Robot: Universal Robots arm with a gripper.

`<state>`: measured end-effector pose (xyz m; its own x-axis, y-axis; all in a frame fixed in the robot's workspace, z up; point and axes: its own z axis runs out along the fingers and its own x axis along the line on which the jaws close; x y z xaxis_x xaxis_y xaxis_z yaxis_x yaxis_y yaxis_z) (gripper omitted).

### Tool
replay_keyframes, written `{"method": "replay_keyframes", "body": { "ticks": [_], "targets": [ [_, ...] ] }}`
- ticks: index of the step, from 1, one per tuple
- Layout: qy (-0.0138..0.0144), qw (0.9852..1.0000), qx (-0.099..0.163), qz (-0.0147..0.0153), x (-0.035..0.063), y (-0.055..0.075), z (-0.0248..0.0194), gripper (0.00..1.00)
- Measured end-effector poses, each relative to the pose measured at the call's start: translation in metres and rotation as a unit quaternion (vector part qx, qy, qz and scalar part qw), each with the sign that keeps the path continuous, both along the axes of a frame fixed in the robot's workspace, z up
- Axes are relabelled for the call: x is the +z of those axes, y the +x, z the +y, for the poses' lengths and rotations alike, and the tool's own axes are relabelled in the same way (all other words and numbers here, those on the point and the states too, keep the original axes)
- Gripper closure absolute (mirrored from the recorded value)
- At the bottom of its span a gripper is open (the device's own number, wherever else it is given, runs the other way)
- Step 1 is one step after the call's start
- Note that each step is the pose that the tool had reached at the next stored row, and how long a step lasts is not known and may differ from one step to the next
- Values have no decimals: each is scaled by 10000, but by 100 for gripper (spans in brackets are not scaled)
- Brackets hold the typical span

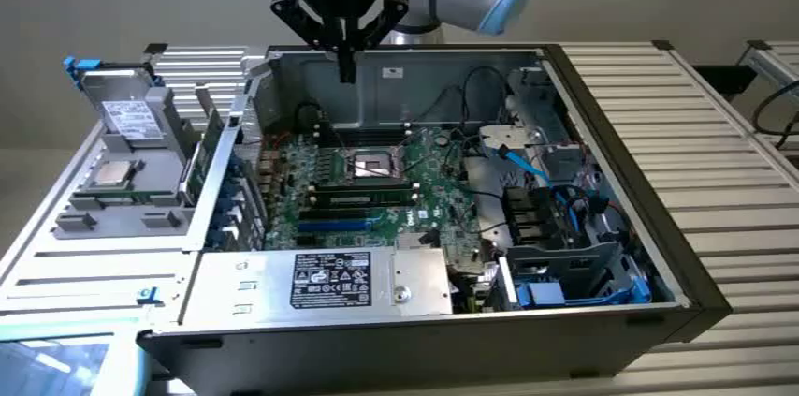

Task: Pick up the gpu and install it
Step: 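Reach for the gpu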

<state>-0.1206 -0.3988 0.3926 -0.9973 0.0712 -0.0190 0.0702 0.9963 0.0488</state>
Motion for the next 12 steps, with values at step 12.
{"method": "replay_keyframes", "body": {
  "ticks": [12],
  "targets": [
    [1, 10000, 0, 1, -1, 0, 0, 88]
  ]
}}
